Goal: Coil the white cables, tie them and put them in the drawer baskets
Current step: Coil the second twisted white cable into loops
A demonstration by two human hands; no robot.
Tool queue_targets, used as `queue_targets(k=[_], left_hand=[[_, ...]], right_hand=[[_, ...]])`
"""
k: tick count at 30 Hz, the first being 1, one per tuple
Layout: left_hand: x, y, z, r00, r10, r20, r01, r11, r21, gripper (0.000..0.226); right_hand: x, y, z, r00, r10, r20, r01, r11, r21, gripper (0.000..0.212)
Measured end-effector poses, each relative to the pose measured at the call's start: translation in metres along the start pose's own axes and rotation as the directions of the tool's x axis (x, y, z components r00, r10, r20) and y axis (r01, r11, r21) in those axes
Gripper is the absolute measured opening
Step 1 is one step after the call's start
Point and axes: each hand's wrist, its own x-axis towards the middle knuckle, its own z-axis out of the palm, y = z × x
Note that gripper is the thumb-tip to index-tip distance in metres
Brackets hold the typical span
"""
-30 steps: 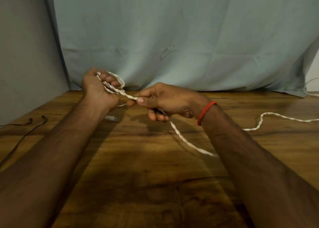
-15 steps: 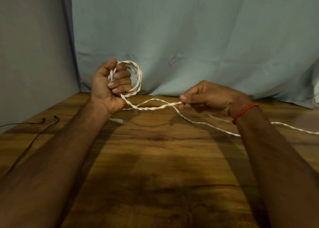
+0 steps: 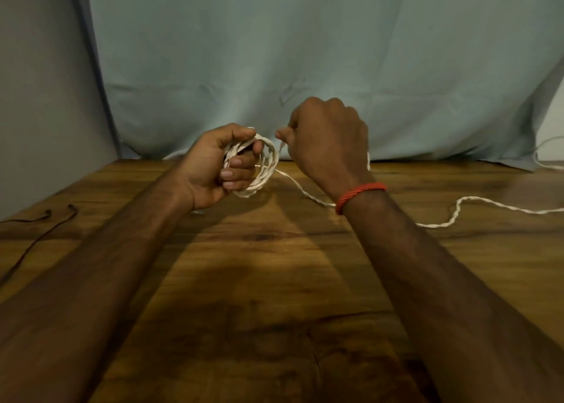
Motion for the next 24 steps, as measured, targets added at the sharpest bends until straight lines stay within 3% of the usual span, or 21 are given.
queue_targets(k=[6, 9, 12, 16, 22, 24], left_hand=[[0.005, -0.007, 0.017, 0.999, 0.043, 0.006, -0.043, 0.999, 0.017, 0.053], [0.006, -0.007, 0.027, 0.993, 0.105, -0.058, -0.105, 0.994, 0.011, 0.047], [0.008, -0.01, 0.029, 0.97, 0.172, -0.174, -0.151, 0.981, 0.125, 0.041], [0.009, -0.018, 0.039, 0.896, 0.248, -0.369, -0.135, 0.942, 0.306, 0.055], [0.013, -0.014, 0.025, 0.772, 0.209, -0.6, -0.116, 0.975, 0.19, 0.057], [0.015, -0.01, 0.014, 0.746, 0.18, -0.641, -0.111, 0.983, 0.147, 0.044]], right_hand=[[-0.004, -0.011, 0.008, 0.981, -0.067, -0.181, 0.087, 0.991, 0.105, 0.026], [-0.002, -0.011, 0.006, 0.977, -0.074, -0.202, 0.104, 0.984, 0.142, 0.029], [-0.004, -0.013, 0.008, 0.989, -0.1, -0.108, 0.113, 0.986, 0.124, 0.029], [-0.012, -0.027, 0.009, 0.981, -0.184, 0.058, 0.175, 0.976, 0.132, 0.018], [-0.013, -0.04, 0.012, 0.969, -0.166, 0.184, 0.107, 0.949, 0.295, 0.013], [-0.015, -0.044, 0.016, 0.956, -0.179, 0.233, 0.081, 0.923, 0.376, 0.013]])
